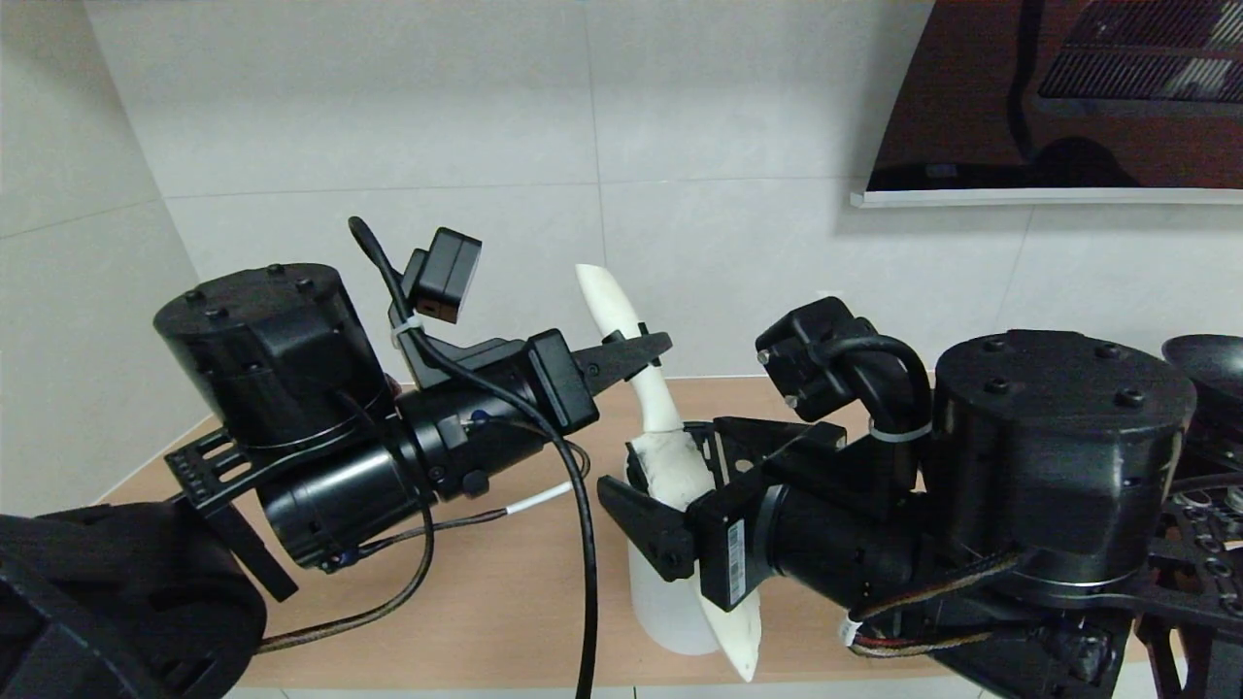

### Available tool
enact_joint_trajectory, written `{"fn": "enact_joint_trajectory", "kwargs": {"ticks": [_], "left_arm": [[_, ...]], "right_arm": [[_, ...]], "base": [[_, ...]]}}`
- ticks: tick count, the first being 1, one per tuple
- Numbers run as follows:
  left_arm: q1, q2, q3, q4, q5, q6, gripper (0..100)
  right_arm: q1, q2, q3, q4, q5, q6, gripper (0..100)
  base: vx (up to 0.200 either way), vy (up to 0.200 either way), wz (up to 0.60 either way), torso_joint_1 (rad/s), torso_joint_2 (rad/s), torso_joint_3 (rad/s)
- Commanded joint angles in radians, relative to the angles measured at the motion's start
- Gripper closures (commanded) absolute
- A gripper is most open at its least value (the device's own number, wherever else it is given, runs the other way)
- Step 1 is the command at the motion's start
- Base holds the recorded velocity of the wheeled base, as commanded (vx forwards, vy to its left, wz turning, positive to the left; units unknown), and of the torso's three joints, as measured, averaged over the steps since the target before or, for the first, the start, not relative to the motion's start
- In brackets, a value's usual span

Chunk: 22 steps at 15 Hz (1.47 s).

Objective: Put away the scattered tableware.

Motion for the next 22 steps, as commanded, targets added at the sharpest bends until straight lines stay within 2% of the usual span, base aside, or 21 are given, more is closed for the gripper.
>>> {"fn": "enact_joint_trajectory", "kwargs": {"ticks": [1,3,4,5,6,8,9,10,11,12,13,14,17,19,20,22], "left_arm": [[0.003,-0.026,-0.020,0.017,0.005,0.000,100],[0.006,-0.065,-0.053,0.077,0.031,0.000,100],[0.008,-0.108,-0.118,0.181,0.085,0.008,100],[0.008,-0.122,-0.167,0.252,0.136,0.034,100],[0.008,-0.122,-0.224,0.310,0.203,0.082,100],[0.008,-0.097,-0.345,0.390,0.324,0.206,100],[0.005,-0.089,-0.375,0.413,0.376,0.264,100],[-0.005,-0.086,-0.368,0.414,0.456,0.309,100],[-0.029,-0.072,-0.342,0.407,0.521,0.338,100],[-0.043,-0.062,-0.299,0.385,0.579,0.385,100],[-0.046,-0.054,-0.288,0.347,0.593,0.424,100],[-0.055,-0.034,-0.277,0.264,0.619,0.477,100],[-0.123,0.062,-0.260,0.071,0.781,0.620,100],[-0.161,0.115,-0.256,-0.046,0.827,0.669,100],[-0.170,0.128,-0.253,-0.067,0.833,0.681,100],[-0.189,0.150,-0.253,-0.086,0.843,0.684,100]], "right_arm": [[-0.061,-0.063,0.013,0.009,0.002,-0.002,0],[-0.157,-0.112,0.021,0.013,0.019,-0.001,0],[-0.282,-0.157,0.020,0.026,0.071,-0.001,0],[-0.357,-0.180,0.020,0.039,0.111,-0.001,0],[-0.415,-0.186,0.021,0.058,0.137,0.002,0],[-0.499,-0.170,0.035,0.096,0.143,0.021,0],[-0.513,-0.153,0.044,0.096,0.144,0.033,0],[-0.516,-0.124,0.055,0.093,0.137,0.033,0],[-0.516,-0.106,0.072,0.088,0.134,0.030,0],[-0.516,-0.092,0.081,0.087,0.134,0.027,0],[-0.516,-0.083,0.081,0.085,0.134,0.027,0],[-0.516,-0.075,0.084,0.085,0.132,0.027,0],[-0.516,-0.080,0.089,0.085,0.131,0.027,0],[-0.516,-0.075,0.089,0.085,0.124,0.027,0],[-0.516,-0.074,0.089,0.085,0.121,0.025,0],[-0.516,-0.072,0.089,0.085,0.121,0.027,0]], "base": [[0.000,0.000,0.00,0.000,0.00,0.000],[0.000,0.000,0.00,0.000,0.00,0.000],[0.000,0.000,0.00,0.000,0.00,0.000],[0.000,0.000,0.00,0.000,0.00,0.000],[0.000,0.000,0.00,0.000,0.00,0.000],[0.000,0.000,0.00,0.000,0.00,0.000],[0.000,0.000,0.00,0.000,0.00,0.000],[0.000,0.000,0.00,0.000,0.00,0.000],[0.000,0.000,0.00,0.000,0.00,0.000],[0.000,0.000,0.00,0.000,0.00,0.000],[0.000,0.000,0.00,0.000,0.00,0.000],[0.000,0.000,0.00,0.000,0.00,0.000],[0.000,0.000,0.00,0.000,0.00,0.000],[0.000,0.000,0.00,0.000,0.00,0.000],[0.000,0.000,0.00,0.000,0.00,0.000],[0.000,0.000,0.00,0.000,0.00,0.000]]}}
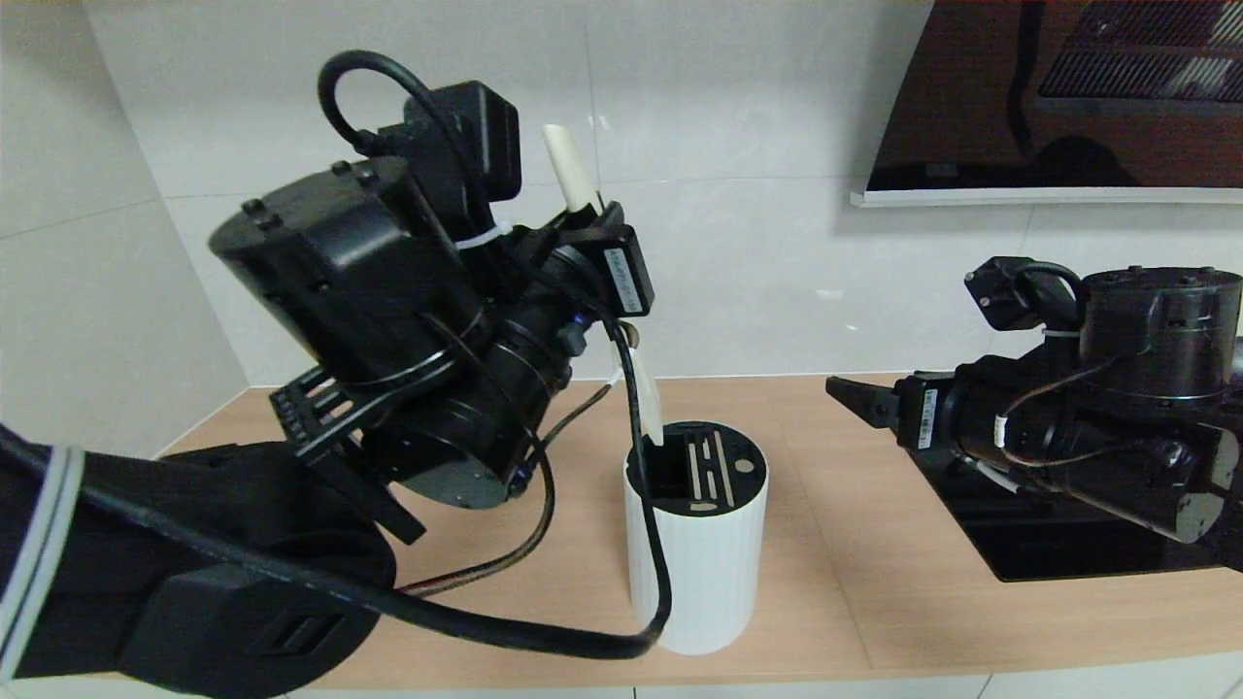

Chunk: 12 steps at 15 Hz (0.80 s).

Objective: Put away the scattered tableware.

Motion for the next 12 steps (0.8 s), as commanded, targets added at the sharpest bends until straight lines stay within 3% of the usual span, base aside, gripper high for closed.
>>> {"fn": "enact_joint_trajectory", "kwargs": {"ticks": [1,6,12], "left_arm": [[-0.016,0.043,0.001,-0.003,0.001,0.000,100],[-0.019,0.098,-0.006,-0.004,0.040,-0.002,100],[-0.019,0.133,-0.005,-0.006,0.043,-0.006,100]], "right_arm": [[0.000,0.007,0.000,-0.001,0.000,0.000,0],[0.002,0.011,0.000,-0.001,0.001,0.000,0],[0.006,0.013,0.000,-0.001,0.001,0.002,0]], "base": [[0.000,0.000,0.00,0.000,0.00,0.000],[0.000,0.000,0.00,0.000,0.00,0.000],[0.000,0.000,0.00,0.000,0.00,0.000]]}}
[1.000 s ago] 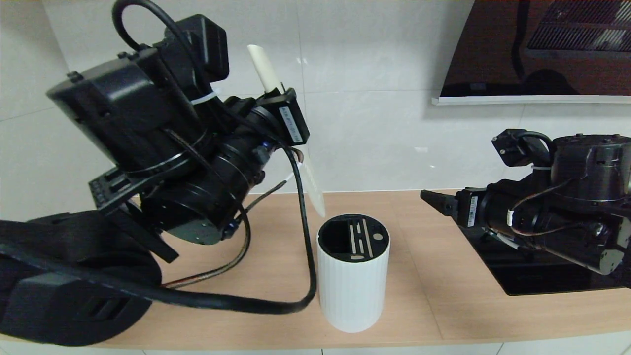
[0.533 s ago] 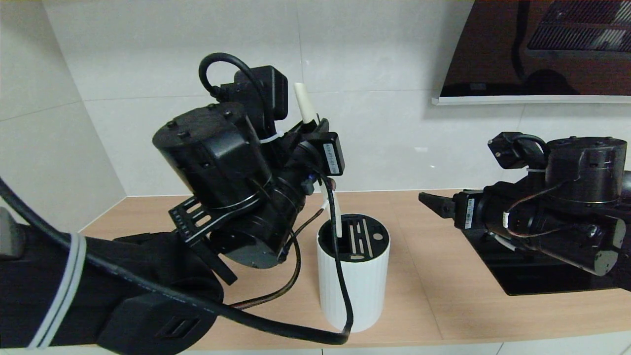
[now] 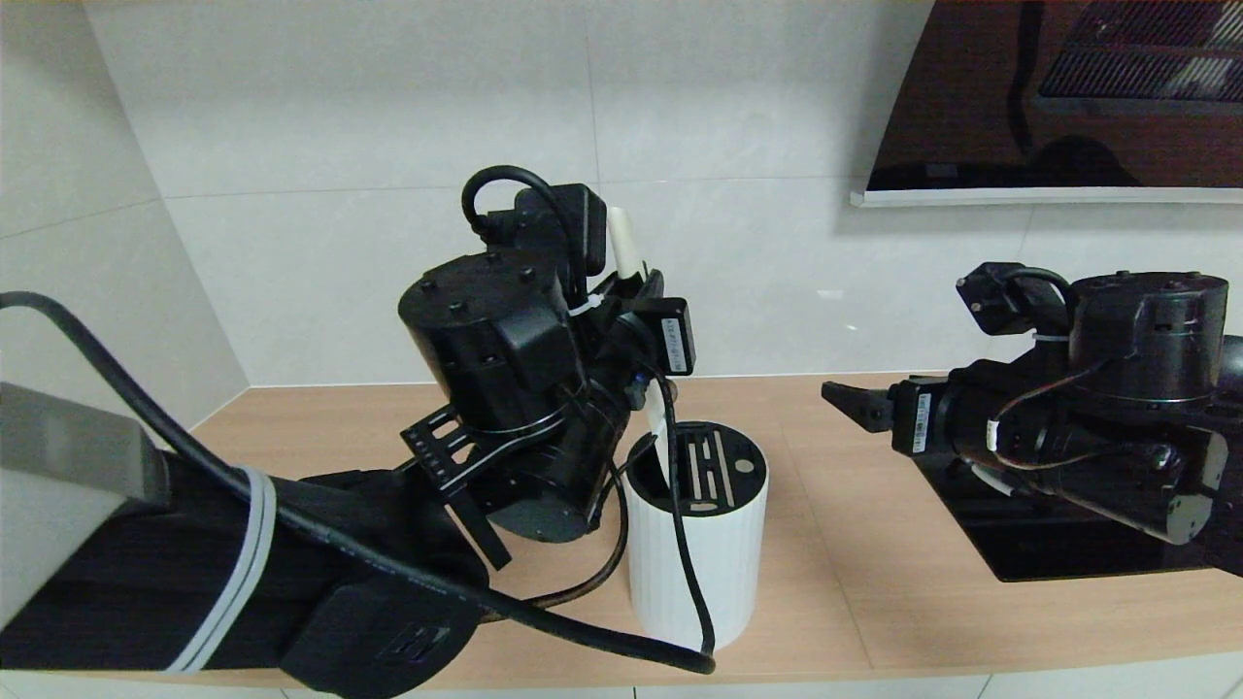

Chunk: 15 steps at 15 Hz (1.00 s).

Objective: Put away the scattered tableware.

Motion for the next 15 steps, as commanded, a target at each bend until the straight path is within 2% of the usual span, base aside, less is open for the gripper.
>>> {"fn": "enact_joint_trajectory", "kwargs": {"ticks": [1,15], "left_arm": [[0.000,0.018,-0.001,-0.001,0.000,-0.001,100],[-0.004,0.161,0.014,-0.029,0.010,-0.044,100]], "right_arm": [[0.002,0.001,0.000,-0.001,0.000,0.001,0],[0.002,0.002,0.003,-0.001,0.000,0.000,0]], "base": [[0.000,0.000,0.00,0.000,0.00,0.000],[0.000,0.000,0.00,0.000,0.00,0.000]]}}
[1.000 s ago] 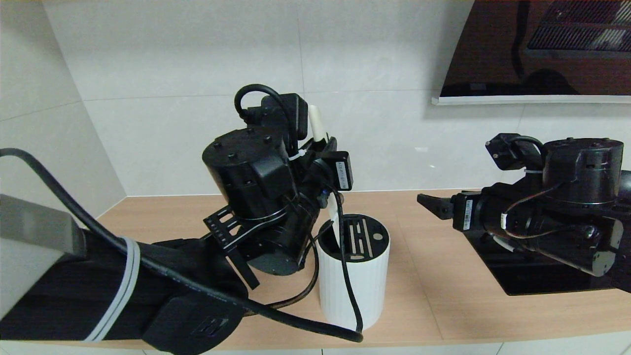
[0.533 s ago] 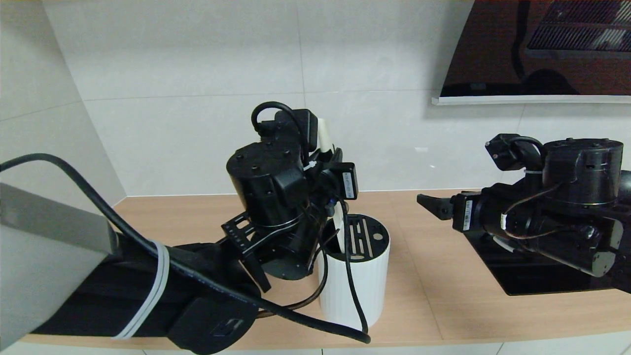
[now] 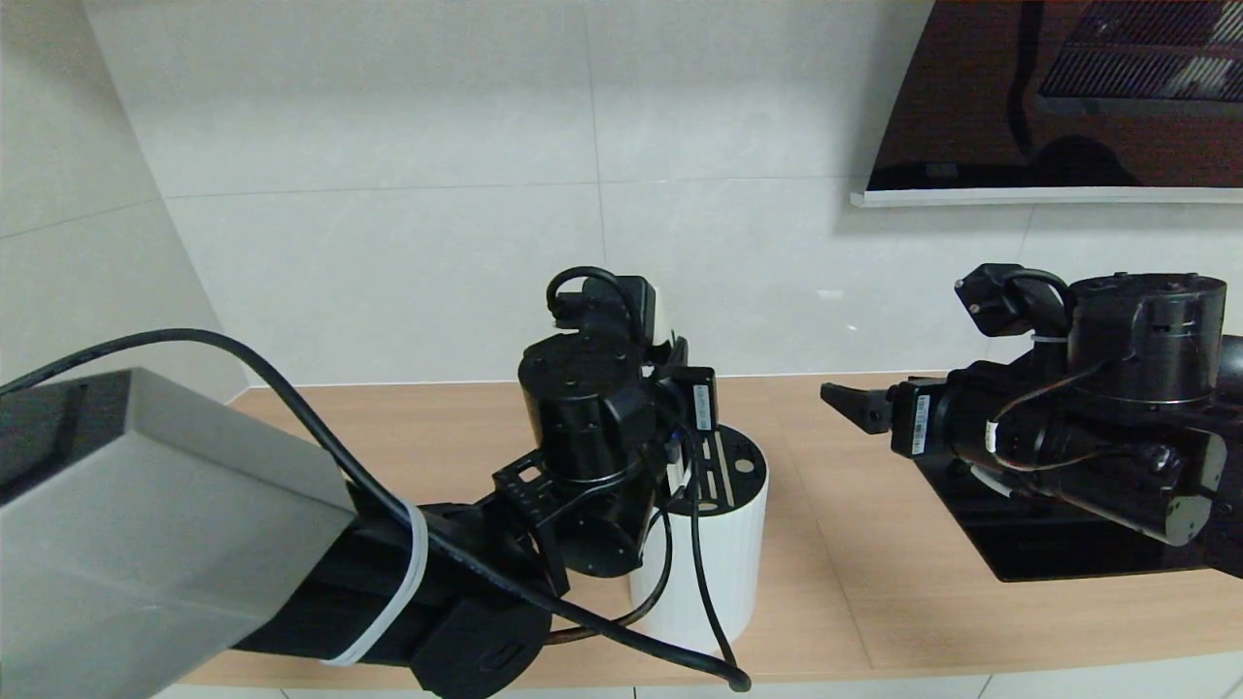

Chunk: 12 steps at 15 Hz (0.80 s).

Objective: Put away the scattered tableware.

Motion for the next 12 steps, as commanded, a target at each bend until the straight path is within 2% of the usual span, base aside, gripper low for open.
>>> {"fn": "enact_joint_trajectory", "kwargs": {"ticks": [1,4,7,12], "left_arm": [[-0.001,0.028,0.002,-0.001,0.003,-0.001,100],[-0.001,0.061,0.003,-0.001,0.004,-0.004,100],[-0.001,0.091,0.009,-0.003,0.006,-0.022,100],[-0.007,0.125,0.009,-0.023,0.006,-0.022,100]], "right_arm": [[0.000,0.001,0.001,-0.001,0.000,0.000,0],[0.000,0.001,0.005,-0.001,0.000,0.001,0],[0.000,0.003,0.005,-0.001,0.000,0.000,0],[0.000,0.003,0.005,-0.001,0.000,0.000,0]], "base": [[0.000,0.000,0.00,0.000,0.00,0.000],[0.000,0.000,0.00,0.000,0.00,0.000],[0.000,0.000,0.00,0.000,0.00,0.000],[0.000,0.000,0.00,0.000,0.00,0.000]]}}
